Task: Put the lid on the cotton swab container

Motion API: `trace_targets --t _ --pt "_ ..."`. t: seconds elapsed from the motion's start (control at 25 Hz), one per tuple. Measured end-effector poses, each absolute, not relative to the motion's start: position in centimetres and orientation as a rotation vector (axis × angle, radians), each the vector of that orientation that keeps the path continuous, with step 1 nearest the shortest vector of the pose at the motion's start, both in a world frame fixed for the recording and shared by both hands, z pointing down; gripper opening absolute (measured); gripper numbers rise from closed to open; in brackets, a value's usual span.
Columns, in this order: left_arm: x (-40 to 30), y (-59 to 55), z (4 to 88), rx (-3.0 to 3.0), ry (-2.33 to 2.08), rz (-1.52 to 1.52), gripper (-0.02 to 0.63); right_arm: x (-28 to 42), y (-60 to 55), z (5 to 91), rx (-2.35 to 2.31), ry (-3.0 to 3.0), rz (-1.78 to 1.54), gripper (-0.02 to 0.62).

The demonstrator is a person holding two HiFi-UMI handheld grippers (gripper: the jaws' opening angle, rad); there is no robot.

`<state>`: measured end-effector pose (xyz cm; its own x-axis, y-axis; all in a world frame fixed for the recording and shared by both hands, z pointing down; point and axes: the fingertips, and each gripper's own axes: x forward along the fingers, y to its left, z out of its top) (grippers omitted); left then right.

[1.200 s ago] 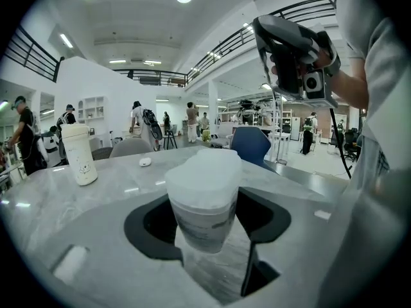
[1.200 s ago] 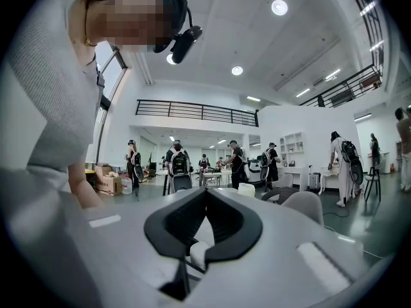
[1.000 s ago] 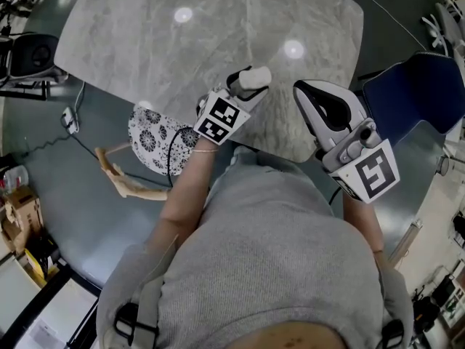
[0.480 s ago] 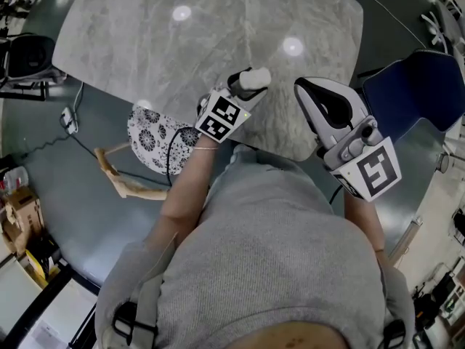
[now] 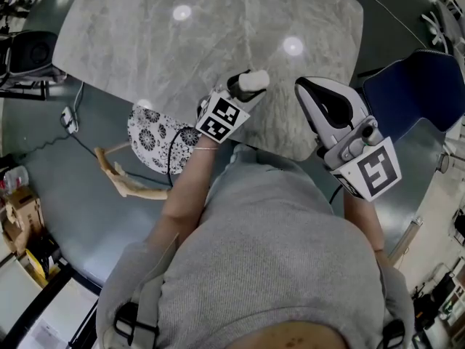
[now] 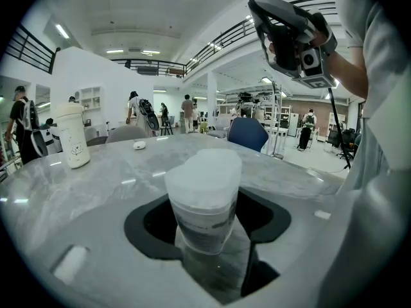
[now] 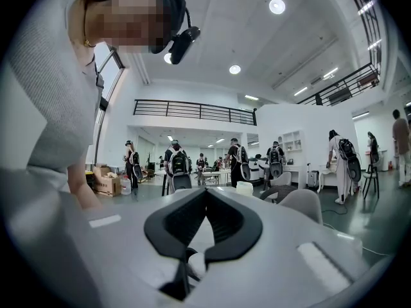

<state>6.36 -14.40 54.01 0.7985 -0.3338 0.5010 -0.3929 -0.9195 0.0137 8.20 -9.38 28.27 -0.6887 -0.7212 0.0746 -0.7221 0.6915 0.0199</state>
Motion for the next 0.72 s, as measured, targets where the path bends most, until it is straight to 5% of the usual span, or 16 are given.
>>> trace_targets --t 0.72 --pt "6.2 -14.2 54.9 2.897 -0.580 0.767 0.265 7.9 -9.3 28.2 1.204 -2.843 0.051 0.003"
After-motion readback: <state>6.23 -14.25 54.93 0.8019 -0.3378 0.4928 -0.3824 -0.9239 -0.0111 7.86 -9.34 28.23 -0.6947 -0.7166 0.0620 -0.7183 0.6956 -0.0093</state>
